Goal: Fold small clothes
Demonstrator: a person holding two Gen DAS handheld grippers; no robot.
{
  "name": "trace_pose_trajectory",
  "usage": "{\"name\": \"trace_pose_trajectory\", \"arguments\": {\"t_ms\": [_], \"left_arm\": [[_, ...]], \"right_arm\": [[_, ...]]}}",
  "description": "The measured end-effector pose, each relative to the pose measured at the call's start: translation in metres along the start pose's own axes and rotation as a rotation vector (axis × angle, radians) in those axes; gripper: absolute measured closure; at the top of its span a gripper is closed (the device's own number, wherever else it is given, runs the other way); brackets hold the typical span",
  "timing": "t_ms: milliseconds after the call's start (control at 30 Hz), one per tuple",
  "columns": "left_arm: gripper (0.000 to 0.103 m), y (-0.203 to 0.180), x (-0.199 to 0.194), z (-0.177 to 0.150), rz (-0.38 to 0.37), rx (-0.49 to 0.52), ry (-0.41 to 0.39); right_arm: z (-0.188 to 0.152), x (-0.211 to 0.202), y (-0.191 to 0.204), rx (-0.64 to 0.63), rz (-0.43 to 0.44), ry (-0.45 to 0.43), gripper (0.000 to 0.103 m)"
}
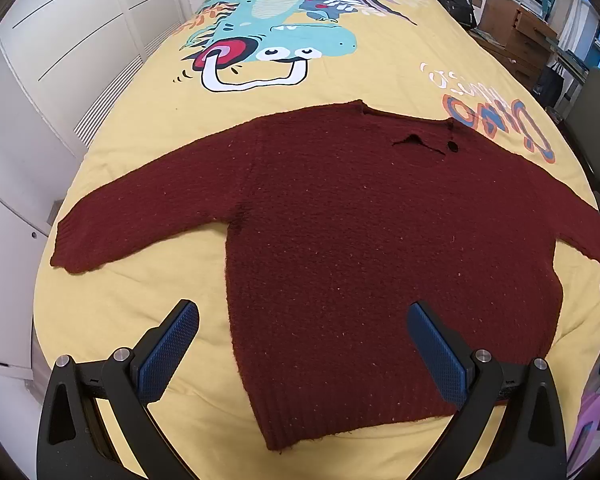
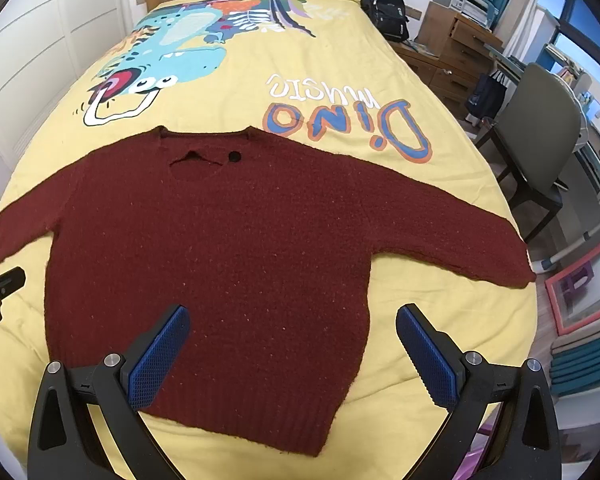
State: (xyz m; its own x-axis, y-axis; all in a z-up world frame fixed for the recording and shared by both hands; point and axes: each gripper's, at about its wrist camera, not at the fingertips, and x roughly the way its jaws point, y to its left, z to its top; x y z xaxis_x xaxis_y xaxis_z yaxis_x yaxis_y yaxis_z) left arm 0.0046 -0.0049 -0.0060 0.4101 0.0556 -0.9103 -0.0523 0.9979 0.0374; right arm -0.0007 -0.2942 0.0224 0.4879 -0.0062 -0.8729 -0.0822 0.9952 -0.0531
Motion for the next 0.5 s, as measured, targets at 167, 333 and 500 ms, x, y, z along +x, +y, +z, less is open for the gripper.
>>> {"name": "trace_pose_trajectory", "arguments": {"t_ms": [167,333,500], "left_arm": [[0.001,-0.0006,-0.0001,-0.0009,-0.003,0.000,0.000],[0.001,-0.0015,0.0003,-0.0008,-0.004,-0.001,0.001],[0.001,-0.0010,0.0011,-0.0012,-0.006,-0.001,0.002]], "right_arm": [[0.0011,-0.0003,0.0009,-0.005,-0.006,0.003,0.000],[0.0023,-0.0016,0.0018,-0.003,-0.007,0.002,0.000],[0.0021,-0.0021,0.0008,-0.005,-0.010,0.006,0.000]]}}
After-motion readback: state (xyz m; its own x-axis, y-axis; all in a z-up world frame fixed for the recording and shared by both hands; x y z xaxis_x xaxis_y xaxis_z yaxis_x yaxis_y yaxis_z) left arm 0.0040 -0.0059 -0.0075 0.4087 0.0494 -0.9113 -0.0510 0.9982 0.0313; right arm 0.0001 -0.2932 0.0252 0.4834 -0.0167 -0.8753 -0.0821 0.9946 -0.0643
